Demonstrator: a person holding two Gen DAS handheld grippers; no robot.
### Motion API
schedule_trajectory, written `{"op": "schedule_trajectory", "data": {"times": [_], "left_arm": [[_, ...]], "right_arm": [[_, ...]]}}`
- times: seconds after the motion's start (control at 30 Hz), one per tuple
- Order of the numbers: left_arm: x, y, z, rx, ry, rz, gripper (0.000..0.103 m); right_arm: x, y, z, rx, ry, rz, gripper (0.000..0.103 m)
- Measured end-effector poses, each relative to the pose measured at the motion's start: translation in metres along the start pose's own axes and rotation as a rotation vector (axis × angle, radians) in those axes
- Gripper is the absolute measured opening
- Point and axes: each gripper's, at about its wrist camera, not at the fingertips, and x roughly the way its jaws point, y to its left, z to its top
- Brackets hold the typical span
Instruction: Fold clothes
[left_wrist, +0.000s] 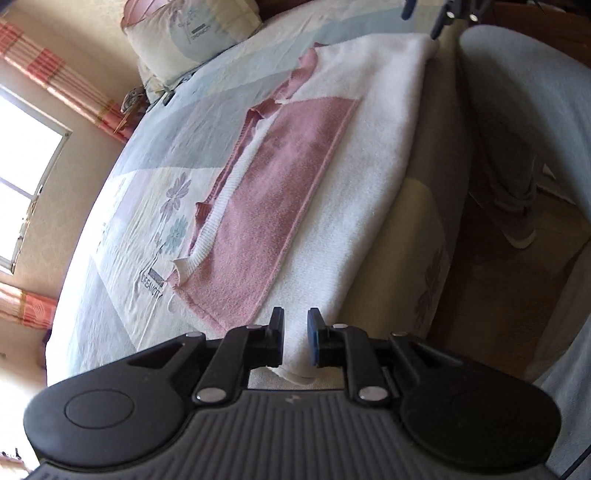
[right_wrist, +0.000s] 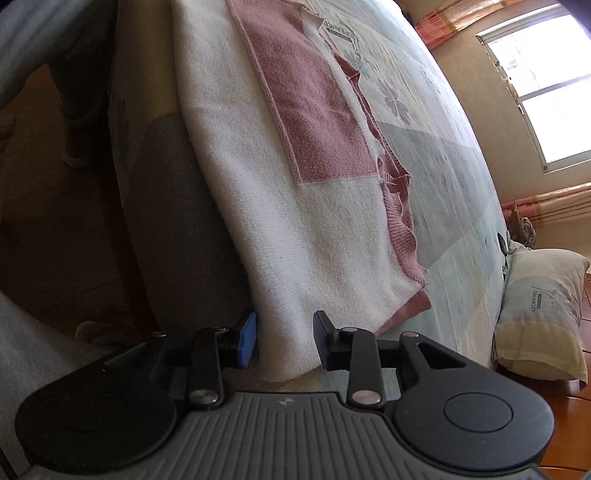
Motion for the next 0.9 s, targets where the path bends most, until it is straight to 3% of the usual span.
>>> {"op": "schedule_trajectory", "data": {"times": [0.13, 0.27, 0.4, 0.47, 0.5, 0.53, 0.63, 0.77, 0.9], "left_arm": [[0.009, 0.032, 0.017, -0.189, -0.069, -0.02, 0.019], [0.042, 0.031, 0.018, -0.383, -0.076, -0.15, 0.02], [0.07, 0.016, -0.009, -0.545, 0.011, -0.205, 0.022], [0.068, 0.021, -0.018, -0.611, 0.001, -0.207, 0.029], [0.066, 0.023, -0.022, -0.644, -0.006, -0.208, 0.031], [0.064, 0.027, -0.021, -0.654, -0.003, -0.184, 0.033], [0.054, 0.047, -0.01, -0.674, -0.046, -0.066, 0.053], [0.063, 0.067, 0.008, -0.741, -0.1, -0.048, 0.064], [0.084, 0.069, 0.01, -0.847, -0.078, -0.013, 0.075]], "right_arm": [[-0.026, -0.038, -0.005, 0.242, -0.084, 0.027, 0.051], [-0.006, -0.063, -0.002, 0.537, -0.124, 0.11, 0.052], [0.036, -0.058, -0.014, 0.761, -0.104, 0.228, 0.052], [0.05, -0.047, -0.027, 0.801, -0.079, 0.224, 0.052], [0.048, -0.042, -0.034, 0.82, -0.107, 0.219, 0.053], [0.045, -0.04, -0.038, 0.84, -0.125, 0.209, 0.053], [0.029, -0.045, -0.04, 0.905, -0.154, 0.157, 0.056], [0.022, -0.058, -0.027, 0.943, -0.237, 0.069, 0.064], [0.043, -0.071, -0.022, 1.025, -0.21, 0.027, 0.073]]}}
